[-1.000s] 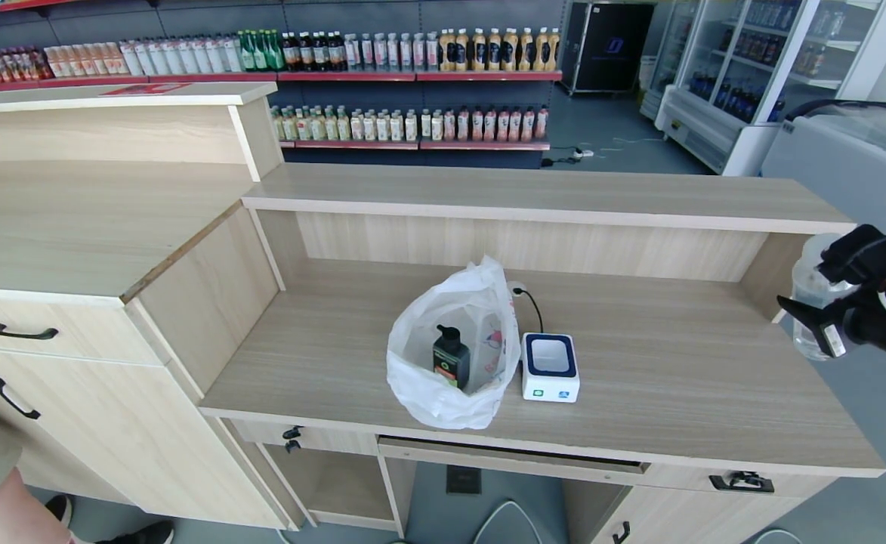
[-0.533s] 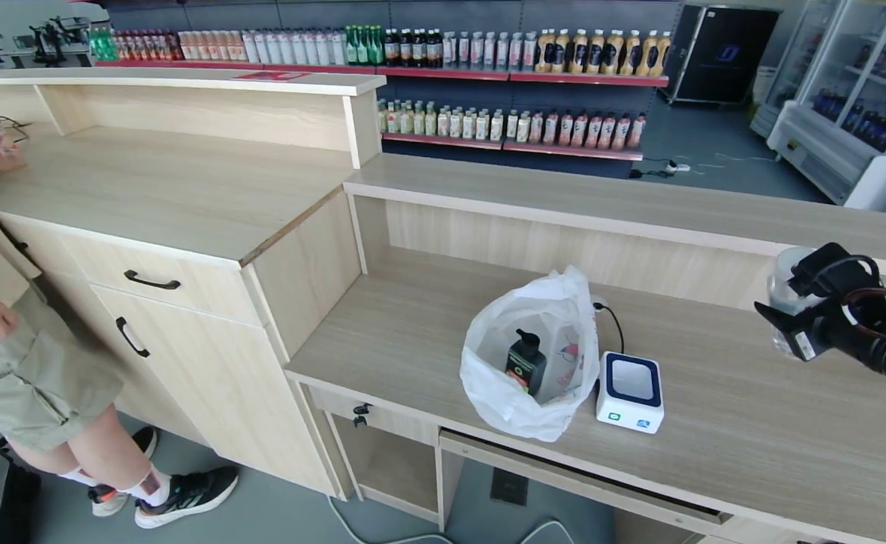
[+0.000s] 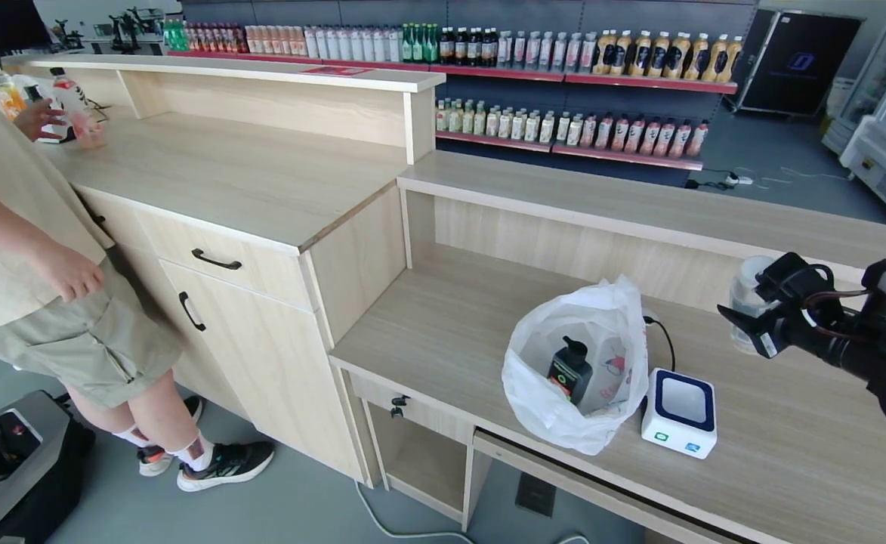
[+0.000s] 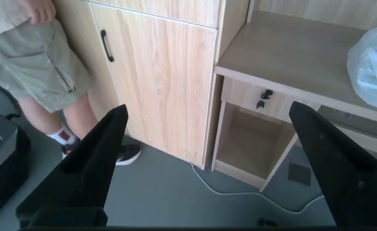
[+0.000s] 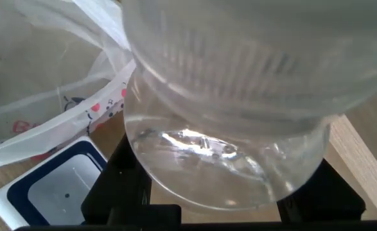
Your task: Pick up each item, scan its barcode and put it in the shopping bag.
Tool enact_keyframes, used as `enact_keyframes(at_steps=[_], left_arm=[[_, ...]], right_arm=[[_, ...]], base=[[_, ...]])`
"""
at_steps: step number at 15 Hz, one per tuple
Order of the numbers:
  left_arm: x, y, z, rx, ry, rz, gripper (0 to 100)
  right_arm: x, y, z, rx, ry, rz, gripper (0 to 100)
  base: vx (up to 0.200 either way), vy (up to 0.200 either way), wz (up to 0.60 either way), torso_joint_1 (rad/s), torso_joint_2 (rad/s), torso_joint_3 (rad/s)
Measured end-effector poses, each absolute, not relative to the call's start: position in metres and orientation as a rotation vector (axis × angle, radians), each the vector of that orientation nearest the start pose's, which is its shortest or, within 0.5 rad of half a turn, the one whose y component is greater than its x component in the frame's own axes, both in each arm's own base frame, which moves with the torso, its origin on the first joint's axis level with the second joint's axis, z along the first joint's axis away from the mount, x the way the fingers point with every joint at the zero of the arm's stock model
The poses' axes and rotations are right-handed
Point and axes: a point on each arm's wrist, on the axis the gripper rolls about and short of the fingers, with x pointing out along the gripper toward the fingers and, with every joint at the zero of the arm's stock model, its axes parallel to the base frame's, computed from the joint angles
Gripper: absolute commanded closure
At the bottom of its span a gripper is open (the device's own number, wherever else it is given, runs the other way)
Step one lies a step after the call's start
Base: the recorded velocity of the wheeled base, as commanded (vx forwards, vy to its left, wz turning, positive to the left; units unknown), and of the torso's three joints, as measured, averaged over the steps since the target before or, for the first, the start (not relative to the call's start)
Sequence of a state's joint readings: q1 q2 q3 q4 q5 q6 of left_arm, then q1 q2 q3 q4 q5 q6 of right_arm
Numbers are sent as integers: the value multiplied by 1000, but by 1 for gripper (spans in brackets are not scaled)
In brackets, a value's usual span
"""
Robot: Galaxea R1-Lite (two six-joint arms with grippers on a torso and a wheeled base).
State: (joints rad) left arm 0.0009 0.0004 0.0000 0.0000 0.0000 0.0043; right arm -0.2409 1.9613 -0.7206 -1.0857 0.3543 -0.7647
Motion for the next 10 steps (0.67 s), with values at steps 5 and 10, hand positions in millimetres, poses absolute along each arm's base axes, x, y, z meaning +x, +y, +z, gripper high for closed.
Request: enact_keyframes(at_steps=[5, 10], left_arm=[[-23, 0, 75, 5, 0, 1, 0], [-23, 0, 75, 4, 0, 2, 0]], right_arm=[[351, -65, 101, -704, 19, 351, 100], [358, -66, 79, -725, 19, 417, 100]], base=[[0, 0, 0, 0, 0, 0], [0, 0, 0, 0, 0, 0]])
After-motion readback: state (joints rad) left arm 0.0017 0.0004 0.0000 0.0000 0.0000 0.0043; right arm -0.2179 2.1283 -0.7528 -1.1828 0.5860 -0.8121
